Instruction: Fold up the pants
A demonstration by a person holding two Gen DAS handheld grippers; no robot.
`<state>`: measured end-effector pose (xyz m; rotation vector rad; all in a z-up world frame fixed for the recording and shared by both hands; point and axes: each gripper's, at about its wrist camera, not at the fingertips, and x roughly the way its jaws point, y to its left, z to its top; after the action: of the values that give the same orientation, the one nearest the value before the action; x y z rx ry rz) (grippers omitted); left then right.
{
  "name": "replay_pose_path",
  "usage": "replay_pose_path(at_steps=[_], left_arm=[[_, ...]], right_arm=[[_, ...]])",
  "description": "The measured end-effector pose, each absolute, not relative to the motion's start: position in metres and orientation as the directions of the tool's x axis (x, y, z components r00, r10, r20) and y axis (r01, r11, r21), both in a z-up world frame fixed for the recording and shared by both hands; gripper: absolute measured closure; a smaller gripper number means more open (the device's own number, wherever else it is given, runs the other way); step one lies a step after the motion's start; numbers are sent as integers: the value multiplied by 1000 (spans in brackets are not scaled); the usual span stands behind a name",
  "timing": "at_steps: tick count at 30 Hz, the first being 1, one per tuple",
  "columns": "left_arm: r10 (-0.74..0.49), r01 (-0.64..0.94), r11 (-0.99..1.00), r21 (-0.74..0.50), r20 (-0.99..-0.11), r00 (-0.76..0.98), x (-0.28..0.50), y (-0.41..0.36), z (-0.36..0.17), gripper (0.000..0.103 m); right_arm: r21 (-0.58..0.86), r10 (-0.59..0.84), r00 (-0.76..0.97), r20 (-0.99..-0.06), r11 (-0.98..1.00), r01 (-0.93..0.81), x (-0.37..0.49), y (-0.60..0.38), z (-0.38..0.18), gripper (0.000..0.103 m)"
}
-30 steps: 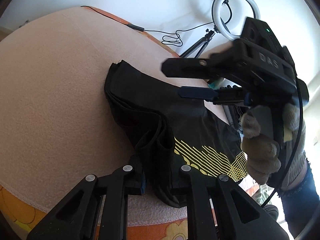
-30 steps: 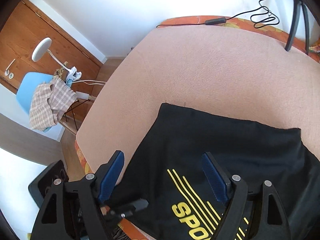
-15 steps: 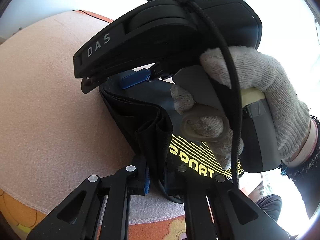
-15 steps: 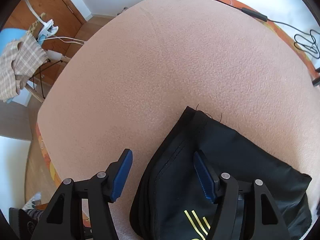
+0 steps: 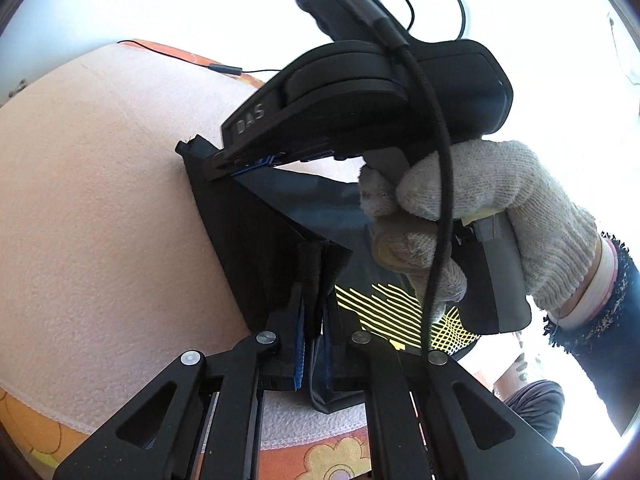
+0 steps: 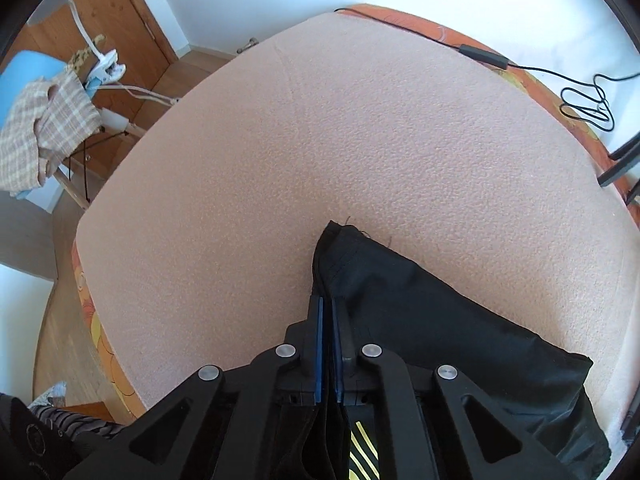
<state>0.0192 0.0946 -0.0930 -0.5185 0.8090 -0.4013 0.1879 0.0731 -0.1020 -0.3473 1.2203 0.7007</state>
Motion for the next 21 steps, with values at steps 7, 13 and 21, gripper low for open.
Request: replay_pose_path(at_steps=[7,13,21], left_arm=[[-524,159,809,-566,-572,631,19,80,-84,99],[-549,184,790,-585,-540,638,19,83,-74,99],[-623,282,748,-601,-488,612,33,34,-52,99]], right_arm=[[240,422,211,-882,787,-569,200,19,-77,102],[282,471,252,-845,794,-539,200,-10,-58,102],[294,486,334,-807,822,-487,199,-63,-36,102]])
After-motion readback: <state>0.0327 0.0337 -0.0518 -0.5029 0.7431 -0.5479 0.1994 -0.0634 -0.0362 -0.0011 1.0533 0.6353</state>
